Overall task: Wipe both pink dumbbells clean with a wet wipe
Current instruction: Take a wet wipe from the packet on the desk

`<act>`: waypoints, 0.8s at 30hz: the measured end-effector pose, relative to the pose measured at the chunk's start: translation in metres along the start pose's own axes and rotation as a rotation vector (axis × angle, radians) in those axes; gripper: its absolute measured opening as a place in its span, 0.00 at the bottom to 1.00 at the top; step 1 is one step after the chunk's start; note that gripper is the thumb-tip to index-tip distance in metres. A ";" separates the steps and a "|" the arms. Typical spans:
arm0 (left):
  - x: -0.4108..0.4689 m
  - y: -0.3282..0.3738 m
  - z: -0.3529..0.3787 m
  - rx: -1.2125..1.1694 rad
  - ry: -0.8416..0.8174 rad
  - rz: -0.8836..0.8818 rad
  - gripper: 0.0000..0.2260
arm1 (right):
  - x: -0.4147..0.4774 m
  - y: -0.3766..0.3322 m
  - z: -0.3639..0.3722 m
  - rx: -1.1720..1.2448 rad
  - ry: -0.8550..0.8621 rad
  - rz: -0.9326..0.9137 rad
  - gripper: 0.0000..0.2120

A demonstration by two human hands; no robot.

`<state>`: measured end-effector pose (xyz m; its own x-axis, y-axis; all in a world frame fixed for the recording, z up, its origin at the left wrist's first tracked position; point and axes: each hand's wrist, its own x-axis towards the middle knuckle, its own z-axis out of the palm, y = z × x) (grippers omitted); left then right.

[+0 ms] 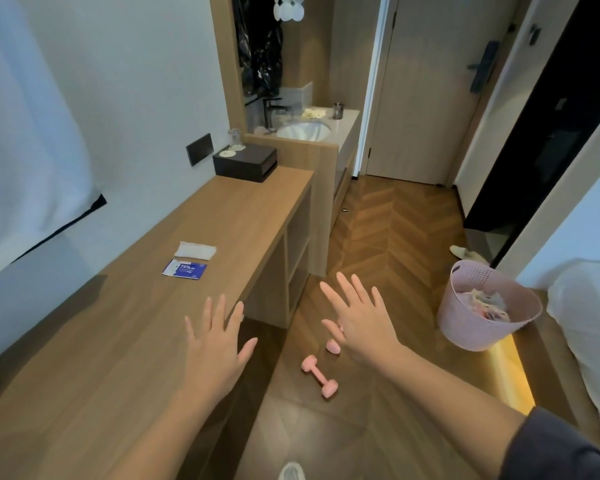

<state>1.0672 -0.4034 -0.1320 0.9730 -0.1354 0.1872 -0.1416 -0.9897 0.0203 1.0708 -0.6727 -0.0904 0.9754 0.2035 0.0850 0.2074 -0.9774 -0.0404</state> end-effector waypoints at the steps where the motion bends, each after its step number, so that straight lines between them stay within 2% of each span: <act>1: 0.014 -0.001 0.006 -0.010 0.001 -0.004 0.31 | 0.015 0.004 0.004 -0.009 -0.015 -0.006 0.30; 7: 0.106 -0.016 0.033 -0.040 -0.021 -0.059 0.34 | 0.105 0.020 0.022 -0.036 -0.106 -0.021 0.30; 15: 0.192 -0.027 0.062 -0.022 -0.090 -0.089 0.30 | 0.203 0.030 0.039 -0.013 -0.184 -0.096 0.30; 19: 0.222 -0.031 0.082 -0.013 -0.136 -0.180 0.30 | 0.260 0.042 0.054 0.011 -0.190 -0.182 0.30; 24: 0.255 -0.030 0.111 0.005 -0.198 -0.379 0.29 | 0.340 0.059 0.085 0.030 -0.239 -0.364 0.30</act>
<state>1.3398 -0.4134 -0.1940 0.9724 0.2321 -0.0252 0.2331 -0.9714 0.0460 1.4213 -0.6566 -0.1486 0.8274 0.5454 -0.1339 0.5397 -0.8381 -0.0794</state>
